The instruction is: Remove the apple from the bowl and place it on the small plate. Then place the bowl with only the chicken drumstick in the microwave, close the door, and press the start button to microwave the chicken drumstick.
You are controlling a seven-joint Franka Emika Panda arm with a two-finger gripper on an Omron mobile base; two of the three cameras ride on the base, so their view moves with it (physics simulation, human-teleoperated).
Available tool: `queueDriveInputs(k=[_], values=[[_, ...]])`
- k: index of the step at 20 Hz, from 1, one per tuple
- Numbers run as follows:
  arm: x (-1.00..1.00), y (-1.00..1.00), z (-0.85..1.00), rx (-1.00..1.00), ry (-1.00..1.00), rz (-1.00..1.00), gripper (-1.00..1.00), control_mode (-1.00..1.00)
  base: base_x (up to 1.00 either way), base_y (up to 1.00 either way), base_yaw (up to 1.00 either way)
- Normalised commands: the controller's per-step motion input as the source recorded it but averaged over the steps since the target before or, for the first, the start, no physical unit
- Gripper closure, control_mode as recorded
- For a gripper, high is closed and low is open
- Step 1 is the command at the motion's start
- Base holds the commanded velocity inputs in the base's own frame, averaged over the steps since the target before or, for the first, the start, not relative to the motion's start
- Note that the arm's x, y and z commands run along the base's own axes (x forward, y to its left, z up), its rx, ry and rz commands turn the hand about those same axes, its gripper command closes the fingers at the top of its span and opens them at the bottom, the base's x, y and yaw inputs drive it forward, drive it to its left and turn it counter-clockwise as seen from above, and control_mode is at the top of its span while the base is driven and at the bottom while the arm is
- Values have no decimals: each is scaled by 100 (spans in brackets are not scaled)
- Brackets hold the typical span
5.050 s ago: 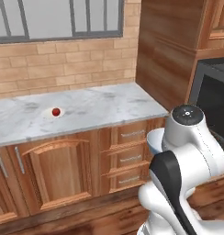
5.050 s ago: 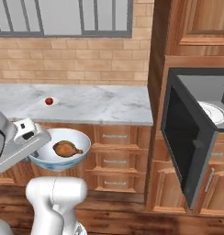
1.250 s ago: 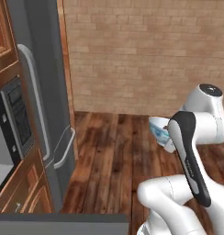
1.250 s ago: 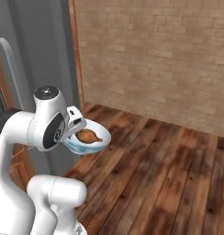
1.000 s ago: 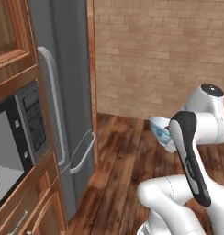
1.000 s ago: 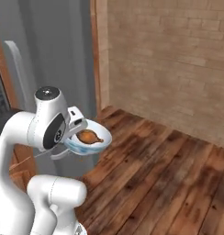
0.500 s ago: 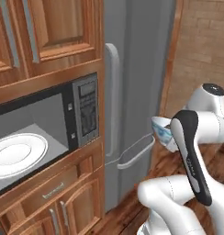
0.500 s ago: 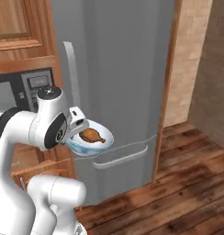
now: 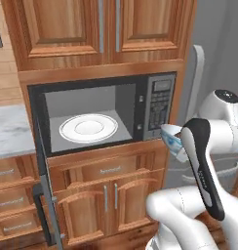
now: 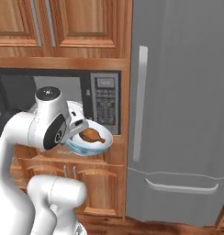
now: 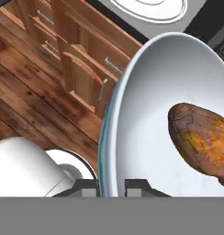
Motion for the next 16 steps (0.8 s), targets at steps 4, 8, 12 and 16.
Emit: queueDriveInputs(k=[4, 8, 12, 16], values=[[0, 0, 0, 0, 0, 0, 100, 100, -13, 5, 65], [0, 0, 0, 0, 0, 0, 100, 100, 16, 32, 56], [0, 0, 0, 0, 0, 0, 100, 100, -5, -5, 34], [0, 0, 0, 0, 0, 0, 100, 100, 5, 0, 19]])
